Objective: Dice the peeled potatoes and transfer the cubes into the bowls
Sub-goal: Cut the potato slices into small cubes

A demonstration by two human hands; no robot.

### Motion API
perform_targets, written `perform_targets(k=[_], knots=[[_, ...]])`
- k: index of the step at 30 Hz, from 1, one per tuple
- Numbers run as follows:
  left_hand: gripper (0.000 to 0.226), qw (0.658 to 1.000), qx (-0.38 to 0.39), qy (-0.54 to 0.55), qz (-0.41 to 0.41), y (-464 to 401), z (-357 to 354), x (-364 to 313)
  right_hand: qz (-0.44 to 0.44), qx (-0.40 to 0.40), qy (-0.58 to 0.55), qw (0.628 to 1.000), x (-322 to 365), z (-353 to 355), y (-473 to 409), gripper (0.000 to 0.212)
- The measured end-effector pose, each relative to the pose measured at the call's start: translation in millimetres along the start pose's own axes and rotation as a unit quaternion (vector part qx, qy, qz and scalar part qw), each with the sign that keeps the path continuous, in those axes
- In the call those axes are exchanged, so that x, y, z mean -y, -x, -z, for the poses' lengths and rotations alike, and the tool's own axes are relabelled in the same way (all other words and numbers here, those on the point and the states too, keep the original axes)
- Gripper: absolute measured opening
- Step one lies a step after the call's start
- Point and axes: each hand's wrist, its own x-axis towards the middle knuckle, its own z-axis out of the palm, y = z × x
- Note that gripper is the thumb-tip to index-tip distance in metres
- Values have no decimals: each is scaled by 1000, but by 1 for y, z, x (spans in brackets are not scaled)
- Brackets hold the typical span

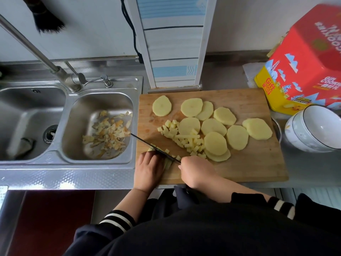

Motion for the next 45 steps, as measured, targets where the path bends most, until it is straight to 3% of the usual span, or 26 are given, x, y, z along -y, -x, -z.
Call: perform_targets(k=[7, 17, 26, 33, 41, 45], knots=[[25, 1000, -15, 2, -5, 4, 4, -2, -3, -36, -43, 998, -5, 8, 6, 36], [13, 1000, -11, 5, 6, 11, 4, 0, 30, -16, 44, 998, 4, 3, 19, 17], [25, 1000, -5, -8, 24, 9, 3, 0, 10, -8, 46, 999, 11, -3, 7, 19], [23, 1000, -6, 3, 16, 10, 6, -1, -12, -25, -63, 998, 4, 4, -1, 32], [21, 1000, -12, 10, -2, 18, 10, 2, 31, -40, 9, 999, 4, 9, 24, 34], [18, 1000, -6, 8, -6, 20, 10, 3, 40, -26, 31, 998, 8, 2, 24, 24]])
